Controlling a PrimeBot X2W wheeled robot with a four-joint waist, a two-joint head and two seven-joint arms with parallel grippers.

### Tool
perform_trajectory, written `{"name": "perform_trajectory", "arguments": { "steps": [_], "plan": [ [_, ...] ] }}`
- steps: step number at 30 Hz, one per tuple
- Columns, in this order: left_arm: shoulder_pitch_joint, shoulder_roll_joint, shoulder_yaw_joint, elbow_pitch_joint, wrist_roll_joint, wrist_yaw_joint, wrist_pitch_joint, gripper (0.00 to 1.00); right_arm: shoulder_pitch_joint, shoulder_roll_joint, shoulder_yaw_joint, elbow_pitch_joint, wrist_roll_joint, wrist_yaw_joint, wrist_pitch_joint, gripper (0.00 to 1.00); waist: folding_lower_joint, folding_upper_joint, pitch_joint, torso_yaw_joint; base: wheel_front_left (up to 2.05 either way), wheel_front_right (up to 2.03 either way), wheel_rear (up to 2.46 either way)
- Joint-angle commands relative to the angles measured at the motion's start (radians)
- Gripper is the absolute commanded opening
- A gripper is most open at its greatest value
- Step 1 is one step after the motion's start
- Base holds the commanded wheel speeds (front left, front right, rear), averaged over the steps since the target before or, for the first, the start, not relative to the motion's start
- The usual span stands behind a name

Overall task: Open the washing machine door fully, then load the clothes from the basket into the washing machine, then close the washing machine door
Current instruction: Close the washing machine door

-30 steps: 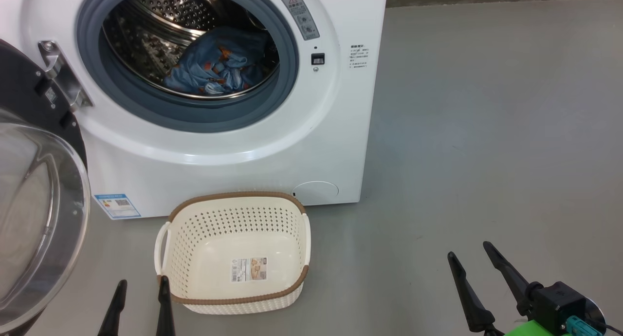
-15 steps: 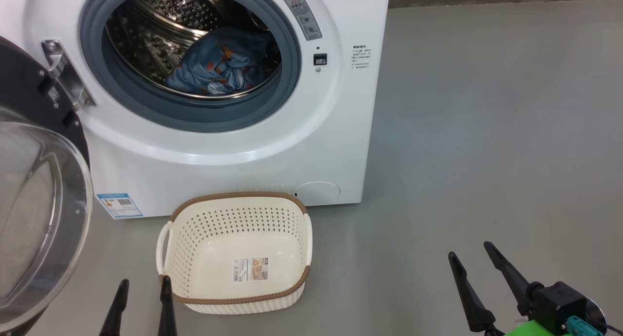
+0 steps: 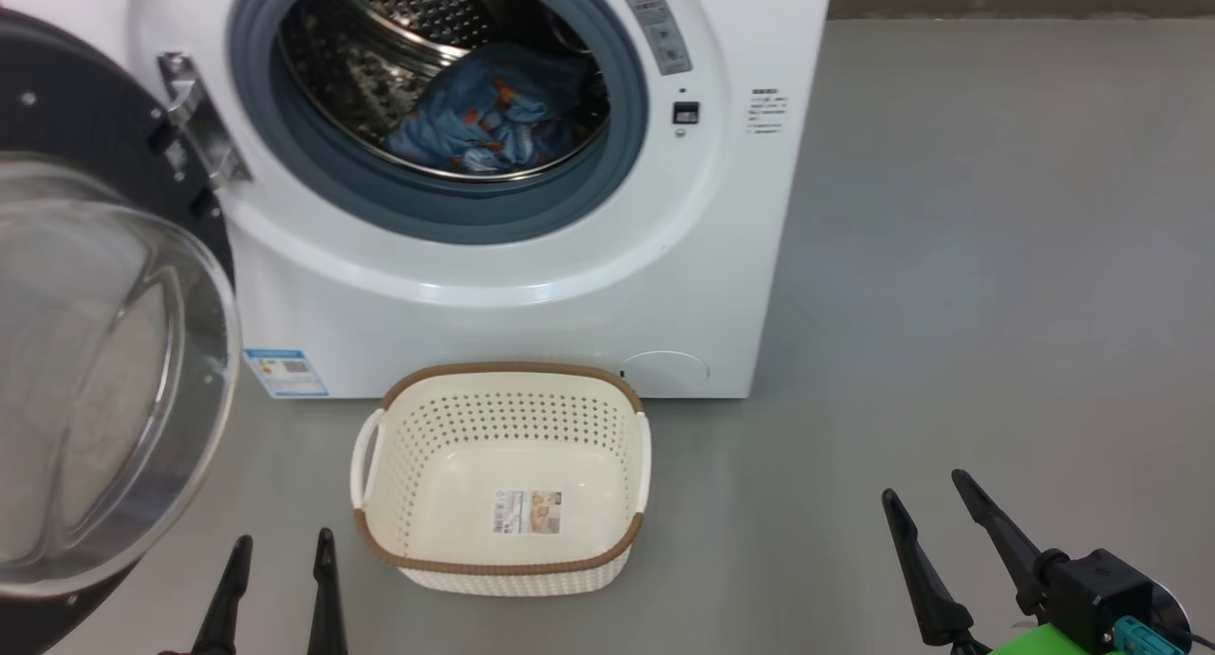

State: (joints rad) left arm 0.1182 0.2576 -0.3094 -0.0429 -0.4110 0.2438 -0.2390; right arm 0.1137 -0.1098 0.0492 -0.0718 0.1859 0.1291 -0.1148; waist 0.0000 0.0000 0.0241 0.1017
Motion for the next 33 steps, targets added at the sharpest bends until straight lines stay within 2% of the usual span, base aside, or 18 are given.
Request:
{"name": "perform_trajectory", "arguments": {
  "steps": [1, 12, 18, 24, 33],
  "plan": [
    [-0.044, 0.018, 0.04, -0.031, -0.001, 0.011, -0.011, 1.0, -0.011, -0.012, 0.022, -0.033, -0.005, 0.002, 0.0, 1.0, 0.0, 0.0, 0.008, 0.046, 0.0, 0.0, 0.0],
    [-0.047, 0.003, 0.048, -0.042, -0.004, 0.012, -0.017, 1.0, -0.031, -0.029, 0.023, -0.047, -0.005, 0.002, 0.005, 1.0, 0.0, 0.0, 0.036, 0.227, 0.0, 0.0, 0.0],
    [-0.056, -0.007, 0.051, -0.036, -0.005, 0.005, -0.02, 1.0, -0.046, -0.039, 0.028, -0.052, -0.005, 0.002, 0.006, 1.0, 0.0, 0.0, 0.052, 0.298, 0.0, 0.0, 0.0],
    [-0.063, -0.019, 0.049, -0.028, -0.003, -0.003, -0.021, 1.0, -0.051, -0.039, 0.035, -0.049, -0.003, 0.002, 0.005, 1.0, 0.0, 0.0, 0.058, 0.347, 0.0, 0.0, 0.0],
    [-0.059, -0.025, 0.061, -0.02, -0.002, -0.01, -0.022, 1.0, -0.055, -0.036, 0.049, -0.034, -0.001, 0.002, 0.0, 1.0, 0.0, 0.0, 0.051, 0.364, 0.0, 0.0, 0.0]
  ]
}}
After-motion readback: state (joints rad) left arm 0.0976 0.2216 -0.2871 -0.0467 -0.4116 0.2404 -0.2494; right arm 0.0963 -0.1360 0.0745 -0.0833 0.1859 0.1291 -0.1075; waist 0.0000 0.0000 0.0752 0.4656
